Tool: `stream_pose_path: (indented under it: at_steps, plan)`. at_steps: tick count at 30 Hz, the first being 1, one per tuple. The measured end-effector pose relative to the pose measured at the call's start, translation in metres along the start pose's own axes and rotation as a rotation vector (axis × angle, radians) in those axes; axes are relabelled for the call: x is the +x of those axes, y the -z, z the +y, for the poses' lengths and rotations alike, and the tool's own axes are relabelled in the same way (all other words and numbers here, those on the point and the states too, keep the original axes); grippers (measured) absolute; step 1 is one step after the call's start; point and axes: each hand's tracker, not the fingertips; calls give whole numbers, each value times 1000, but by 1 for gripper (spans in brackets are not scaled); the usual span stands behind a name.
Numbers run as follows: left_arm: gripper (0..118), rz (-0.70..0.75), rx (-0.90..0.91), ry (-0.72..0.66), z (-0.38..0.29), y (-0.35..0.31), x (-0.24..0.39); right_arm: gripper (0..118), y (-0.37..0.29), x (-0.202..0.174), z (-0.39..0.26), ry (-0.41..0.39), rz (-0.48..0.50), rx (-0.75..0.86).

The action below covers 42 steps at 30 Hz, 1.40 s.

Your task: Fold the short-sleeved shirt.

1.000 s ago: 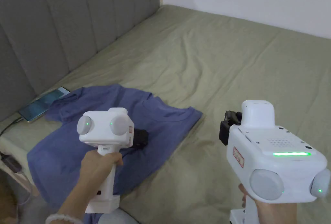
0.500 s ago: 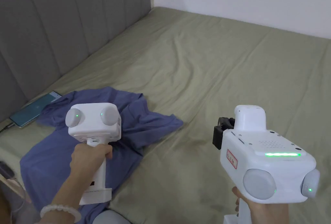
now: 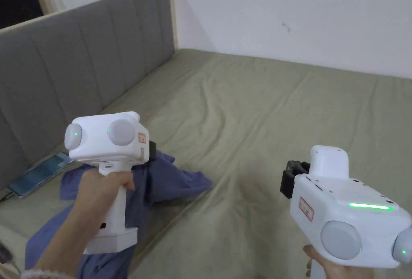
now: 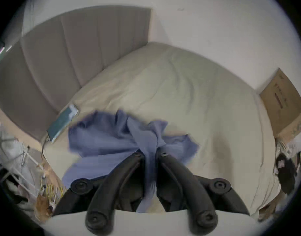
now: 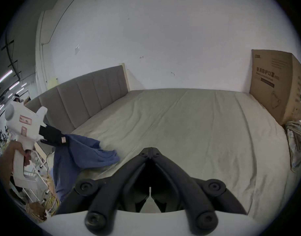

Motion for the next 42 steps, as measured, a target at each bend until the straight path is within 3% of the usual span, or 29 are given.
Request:
stream_pose_path:
  at_steps: [4, 12, 14, 17, 20, 24, 29, 36, 37, 38, 40, 41, 42]
  plan:
    - [10, -113, 97, 114, 25, -43, 62, 0, -23, 28, 9, 34, -61, 52]
    - [10, -521, 235, 391, 30, -124, 231, 0, -92, 118, 24, 153, -257, 161]
    - [10, -618, 237, 419, 22, -137, 269, 0, -112, 141, 24, 151, -342, 182]
    - [10, -725, 204, 462, -2, -140, 321, 0, -139, 165, 21, 78, -496, 189]
    - [10, -815, 131, 516, -42, -123, 360, 0, -165, 191, 14, 129, -533, 192]
    - [10, -821, -108, 483, -105, -57, 390, 0, -186, 222, -1, 187, -611, 167]
    - [10, -680, -354, 514, -193, 25, 387, 0, -192, 237, -19, 218, -635, 124]
    - [11, -661, -374, 508, -206, 47, 365, 0, -171, 229, -31, 217, -590, 54]
    - [17, -658, -369, 511, -202, 44, 364, 0, -167, 226, -31, 215, -583, 47]
    - [33, -651, -351, 513, -198, 40, 362, 0, -163, 223, -31, 211, -578, 42]
    - [91, -643, -311, 535, -191, 31, 358, 0, -157, 218, -30, 202, -555, 28]
    - [108, -640, -294, 543, -186, 27, 354, 0, -154, 214, -30, 198, -541, 23]
    - [112, -643, -282, 545, -180, 22, 348, 0, -152, 211, -29, 192, -532, 19]
